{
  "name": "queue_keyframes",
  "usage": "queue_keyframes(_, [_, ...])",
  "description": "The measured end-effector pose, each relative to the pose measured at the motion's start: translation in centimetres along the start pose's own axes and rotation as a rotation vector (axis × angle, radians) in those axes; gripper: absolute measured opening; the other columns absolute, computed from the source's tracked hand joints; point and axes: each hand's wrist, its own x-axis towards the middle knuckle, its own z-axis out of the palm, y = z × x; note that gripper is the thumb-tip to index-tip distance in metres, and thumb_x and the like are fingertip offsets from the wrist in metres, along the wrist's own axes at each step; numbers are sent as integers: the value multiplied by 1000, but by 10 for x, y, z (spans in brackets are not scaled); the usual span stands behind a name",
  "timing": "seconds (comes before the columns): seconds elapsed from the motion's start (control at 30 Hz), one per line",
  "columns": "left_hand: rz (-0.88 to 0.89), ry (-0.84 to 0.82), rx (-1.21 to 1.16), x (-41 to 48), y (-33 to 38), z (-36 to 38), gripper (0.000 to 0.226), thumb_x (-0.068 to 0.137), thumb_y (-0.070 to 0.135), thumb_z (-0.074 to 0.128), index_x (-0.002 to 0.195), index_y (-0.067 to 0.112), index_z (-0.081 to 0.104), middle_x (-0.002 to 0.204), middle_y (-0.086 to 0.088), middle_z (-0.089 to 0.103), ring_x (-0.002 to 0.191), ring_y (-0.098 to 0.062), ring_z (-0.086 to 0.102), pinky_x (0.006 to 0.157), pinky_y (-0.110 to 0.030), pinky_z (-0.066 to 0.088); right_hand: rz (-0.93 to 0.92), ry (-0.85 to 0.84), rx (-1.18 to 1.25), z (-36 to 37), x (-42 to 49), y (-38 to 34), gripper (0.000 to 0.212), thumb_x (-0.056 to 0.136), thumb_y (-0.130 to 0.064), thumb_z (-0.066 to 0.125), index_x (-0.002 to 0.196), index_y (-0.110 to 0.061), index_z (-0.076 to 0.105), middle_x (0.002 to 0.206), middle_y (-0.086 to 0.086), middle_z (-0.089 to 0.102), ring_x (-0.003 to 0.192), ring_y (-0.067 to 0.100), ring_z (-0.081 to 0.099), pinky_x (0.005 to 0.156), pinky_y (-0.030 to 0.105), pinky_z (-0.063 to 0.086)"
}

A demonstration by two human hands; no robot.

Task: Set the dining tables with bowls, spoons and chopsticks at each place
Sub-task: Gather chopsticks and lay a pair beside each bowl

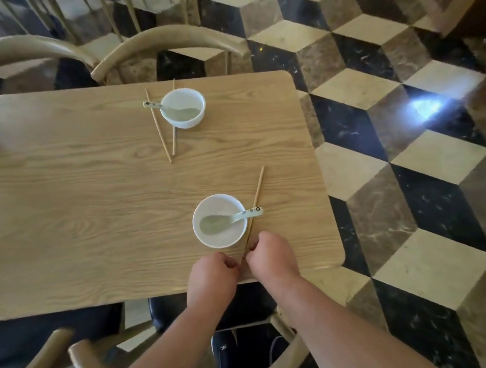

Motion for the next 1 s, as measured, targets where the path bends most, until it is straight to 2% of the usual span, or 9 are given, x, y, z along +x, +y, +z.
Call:
queue_keyframes(0.1, [-13,-14,23,-3,9,6,9,88,33,76,80,30,74,74,11,72,69,-7,65,53,-24,42,0,-4,-31,-17,6,17,14,91,-14,64,102,-15,74,101,6,76,96,31,72,81,37,60])
queue_keyframes(0.23, [12,12,103,-6,26,18,18,83,29,73,66,24,67,67,8,67,62,-5,58,48,-22,35,-19,-7,-50,-41,22,39,9,93,-16,66,98,-18,72,96,2,73,89,27,71,79,41,62])
queue_keyframes(0.37, [-2,49,73,-11,42,24,20,78,31,75,64,20,67,66,5,67,64,-7,59,50,-25,38,-68,-61,-41,-54,33,47,2,94,-23,72,94,-21,71,93,-2,72,88,23,70,80,41,61])
queue_keyframes(0.47, [1,107,19,-22,46,26,18,77,35,77,67,24,67,68,9,68,66,-1,59,53,-22,38,-106,-104,5,-64,32,53,11,96,-34,74,94,-24,71,88,-5,72,82,18,70,70,36,57])
queue_keyframes(0.53, [17,115,-15,-32,48,28,16,78,37,78,69,29,67,67,11,69,65,1,60,54,-19,38,-129,-116,97,-75,28,58,13,98,-38,71,95,-25,72,81,-4,75,71,15,72,62,37,60])
queue_keyframes(0.6, [45,99,-31,-40,52,31,14,78,39,78,70,32,68,66,13,70,63,2,62,54,-17,39,-118,-204,334,-91,27,62,10,100,-32,67,105,-27,73,76,1,77,60,12,72,55,36,64])
queue_keyframes(0.67, [68,77,-36,-45,58,34,13,77,39,78,71,34,67,66,14,70,61,2,62,53,-16,39,-109,-374,608,-111,29,64,26,100,-26,66,126,-30,67,78,7,78,59,18,71,55,34,62])
queue_keyframes(0.73, [92,57,-40,-45,68,35,12,77,39,78,72,35,68,67,15,70,61,2,62,53,-16,39,-125,-488,752,-128,32,64,29,102,-24,67,130,-29,62,80,8,78,63,24,69,56,36,61])
queue_keyframes(1.0, [214,107,-139,-26,106,36,13,76,34,77,71,36,65,68,14,69,71,6,63,53,-13,41,-258,-371,724,-171,46,46,9,102,-22,71,111,-19,70,72,4,75,59,21,67,55,35,61])
